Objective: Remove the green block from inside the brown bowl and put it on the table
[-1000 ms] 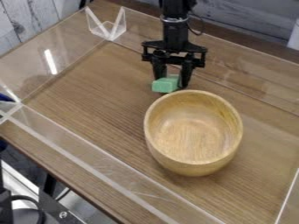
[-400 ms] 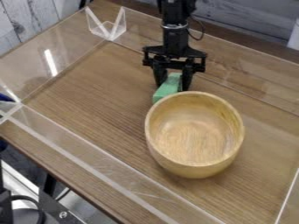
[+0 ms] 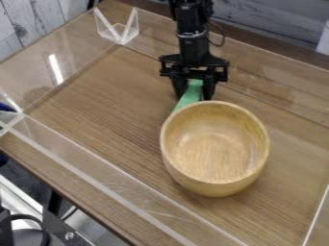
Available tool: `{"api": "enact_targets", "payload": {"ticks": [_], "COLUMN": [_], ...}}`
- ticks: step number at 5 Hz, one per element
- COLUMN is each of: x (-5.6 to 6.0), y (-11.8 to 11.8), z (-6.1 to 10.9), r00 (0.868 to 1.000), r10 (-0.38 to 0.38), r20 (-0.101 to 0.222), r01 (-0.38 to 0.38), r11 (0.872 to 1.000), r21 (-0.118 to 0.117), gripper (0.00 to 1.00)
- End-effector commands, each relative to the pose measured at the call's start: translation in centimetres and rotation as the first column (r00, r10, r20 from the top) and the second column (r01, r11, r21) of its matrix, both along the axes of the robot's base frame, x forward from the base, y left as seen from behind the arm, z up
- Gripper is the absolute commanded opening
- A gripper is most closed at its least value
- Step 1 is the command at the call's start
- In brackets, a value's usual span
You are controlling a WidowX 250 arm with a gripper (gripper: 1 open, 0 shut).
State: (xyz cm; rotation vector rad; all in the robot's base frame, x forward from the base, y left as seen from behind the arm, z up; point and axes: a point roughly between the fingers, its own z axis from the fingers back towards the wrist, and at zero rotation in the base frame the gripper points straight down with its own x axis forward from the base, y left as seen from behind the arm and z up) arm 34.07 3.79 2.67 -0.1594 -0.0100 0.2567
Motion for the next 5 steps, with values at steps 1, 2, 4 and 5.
{"api": "enact_targets", "payload": {"ticks": [1,2,4,5], "x": [0.9,0.1,-1.9,-2.9], "y": [0.7,0.2,0.7,3.2], "z": [3.5,4.8,8.0,8.5], "r00": [0.988,0.986,0.977,0.962], "r10": [0.004,0.008,0.079,0.183], "r20": [0.156,0.167,0.2,0.201], "r01": [0.001,-0.002,-0.073,-0.184], "r11": [1.0,0.999,0.997,0.983], "r21": [-0.03,-0.04,-0.035,-0.013], "gripper": [0.0,0.0,0.0,0.0]}}
